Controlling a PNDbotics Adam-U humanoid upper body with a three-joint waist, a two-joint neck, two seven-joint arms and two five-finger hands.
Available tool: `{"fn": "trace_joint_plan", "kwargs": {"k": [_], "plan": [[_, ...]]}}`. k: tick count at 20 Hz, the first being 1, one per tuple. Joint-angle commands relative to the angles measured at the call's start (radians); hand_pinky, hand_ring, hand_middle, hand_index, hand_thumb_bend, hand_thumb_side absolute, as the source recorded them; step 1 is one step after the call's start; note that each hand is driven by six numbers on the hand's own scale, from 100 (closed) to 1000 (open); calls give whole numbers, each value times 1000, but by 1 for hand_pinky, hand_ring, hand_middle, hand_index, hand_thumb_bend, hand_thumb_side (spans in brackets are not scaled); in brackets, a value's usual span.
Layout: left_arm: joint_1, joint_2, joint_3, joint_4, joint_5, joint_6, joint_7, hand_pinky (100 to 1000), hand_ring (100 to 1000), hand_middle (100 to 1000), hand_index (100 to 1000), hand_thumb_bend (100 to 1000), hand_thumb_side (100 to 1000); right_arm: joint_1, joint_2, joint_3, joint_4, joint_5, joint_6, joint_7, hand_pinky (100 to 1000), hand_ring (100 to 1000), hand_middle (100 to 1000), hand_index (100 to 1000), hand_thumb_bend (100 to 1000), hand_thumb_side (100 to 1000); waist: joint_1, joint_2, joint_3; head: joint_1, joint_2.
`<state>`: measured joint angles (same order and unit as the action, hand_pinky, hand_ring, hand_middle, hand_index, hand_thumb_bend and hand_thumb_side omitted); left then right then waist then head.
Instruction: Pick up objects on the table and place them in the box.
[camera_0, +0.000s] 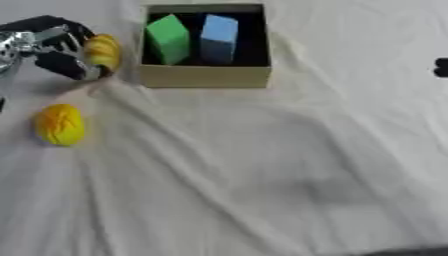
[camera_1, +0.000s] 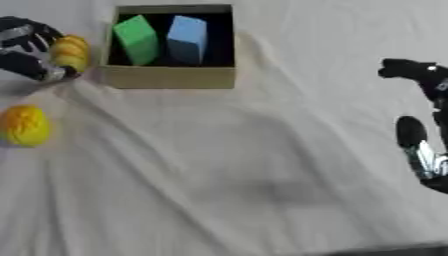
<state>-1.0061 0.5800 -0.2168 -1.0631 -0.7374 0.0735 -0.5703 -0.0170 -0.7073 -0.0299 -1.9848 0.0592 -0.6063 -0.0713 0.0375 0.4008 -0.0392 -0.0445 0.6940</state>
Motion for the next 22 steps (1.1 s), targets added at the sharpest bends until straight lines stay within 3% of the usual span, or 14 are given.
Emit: {"fn": "trace_joint_plan", "kwargs": {"k": [1, 8, 10, 12, 17, 22], "plan": [[-26, 14, 12, -5, -18, 5, 1, 793, 778, 728, 893, 395, 449, 0, -17, -4, -15, 5, 4, 0, 956, 897, 773, 878, 100, 647, -1, -25, 1, 4, -11], [-29, -6, -1, 22, -70, 41, 70, 709, 638, 556, 749, 323, 304, -2, -12, -3, -15, 3, 9, 3, 957, 898, 773, 879, 100, 648, -3, -22, -1, 6, -13], [-30, -11, -7, 29, -89, 44, 92, 669, 587, 504, 692, 333, 169, -2, -10, -3, -15, 2, 9, 4, 958, 898, 772, 879, 100, 648, -3, -21, -1, 7, -15], [-29, -18, -14, 38, -116, 43, 117, 625, 544, 460, 639, 300, 100, -2, -9, -4, -15, 1, 9, 3, 958, 898, 772, 879, 100, 647, -3, -21, -2, 7, -15], [-24, -28, -14, 50, -112, 50, 190, 583, 503, 401, 559, 196, 100, 1, -4, -5, -15, 2, 11, 4, 959, 898, 772, 879, 100, 649, -4, -19, -5, 8, -15], [-20, -8, -6, 0, -72, 71, 220, 567, 493, 385, 543, 180, 100, 8, -2, -7, -15, 8, 13, 2, 959, 899, 772, 879, 100, 650, -3, -19, -2, 4, -12]]}}
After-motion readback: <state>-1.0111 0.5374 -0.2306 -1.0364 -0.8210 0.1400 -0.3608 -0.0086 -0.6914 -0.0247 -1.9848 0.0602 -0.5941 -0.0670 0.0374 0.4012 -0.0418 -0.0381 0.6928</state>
